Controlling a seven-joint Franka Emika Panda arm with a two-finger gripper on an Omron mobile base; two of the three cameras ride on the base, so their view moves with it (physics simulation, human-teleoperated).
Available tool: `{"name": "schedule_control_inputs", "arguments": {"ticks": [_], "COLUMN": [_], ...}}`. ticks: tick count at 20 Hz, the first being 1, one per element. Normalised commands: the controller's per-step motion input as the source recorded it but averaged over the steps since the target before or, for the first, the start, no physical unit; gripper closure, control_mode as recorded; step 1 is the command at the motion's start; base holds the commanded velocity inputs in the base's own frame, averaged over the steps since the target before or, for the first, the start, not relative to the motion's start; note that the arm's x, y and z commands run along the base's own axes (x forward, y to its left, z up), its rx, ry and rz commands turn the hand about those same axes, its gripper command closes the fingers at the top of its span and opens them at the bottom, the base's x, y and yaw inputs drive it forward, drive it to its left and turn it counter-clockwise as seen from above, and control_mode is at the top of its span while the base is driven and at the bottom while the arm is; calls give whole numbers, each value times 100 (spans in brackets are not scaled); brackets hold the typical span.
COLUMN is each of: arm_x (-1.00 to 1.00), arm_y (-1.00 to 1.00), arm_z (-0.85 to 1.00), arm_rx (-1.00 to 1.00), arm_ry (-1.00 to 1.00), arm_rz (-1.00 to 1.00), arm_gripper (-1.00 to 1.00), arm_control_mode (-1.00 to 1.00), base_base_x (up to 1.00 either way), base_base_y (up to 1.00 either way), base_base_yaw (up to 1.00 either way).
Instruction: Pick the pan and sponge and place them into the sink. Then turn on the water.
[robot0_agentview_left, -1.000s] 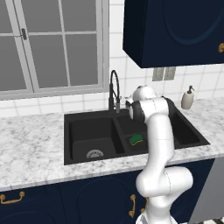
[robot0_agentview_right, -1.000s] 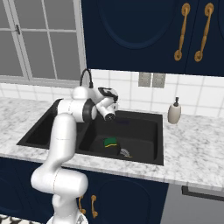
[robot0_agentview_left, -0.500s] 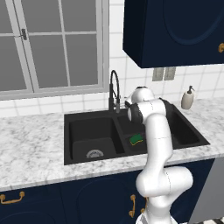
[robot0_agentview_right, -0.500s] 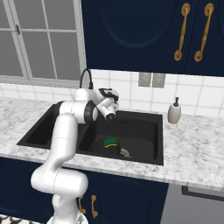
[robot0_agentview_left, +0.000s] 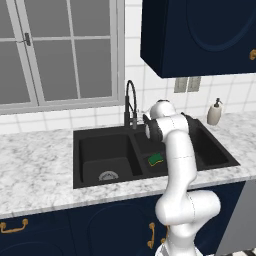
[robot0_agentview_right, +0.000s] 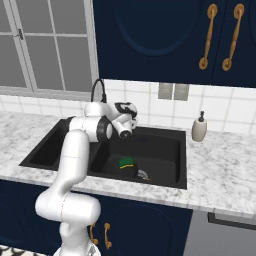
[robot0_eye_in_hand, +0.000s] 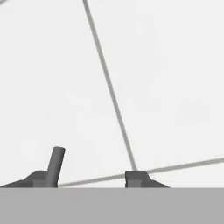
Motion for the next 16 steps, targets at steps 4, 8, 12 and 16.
{"name": "schedule_control_inputs", "arguments": {"ticks": [4,8,12,16], "arm_x": [38,36,43,47], "arm_y": [-22,-61,-53,-51], "arm_z": [-8,-2,-7,-17], "arm_rx": [19,31,28,21], "arm_ry": [0,0,1,11], "arm_rz": [-7,0,0,0], "arm_gripper": [100,100,100,100], "arm_control_mode": [-100,-100,-100,-100], "base_base_x": [0,0,0,0], "base_base_y": [0,0,0,0], "base_base_yaw": [0,0,0,0]}}
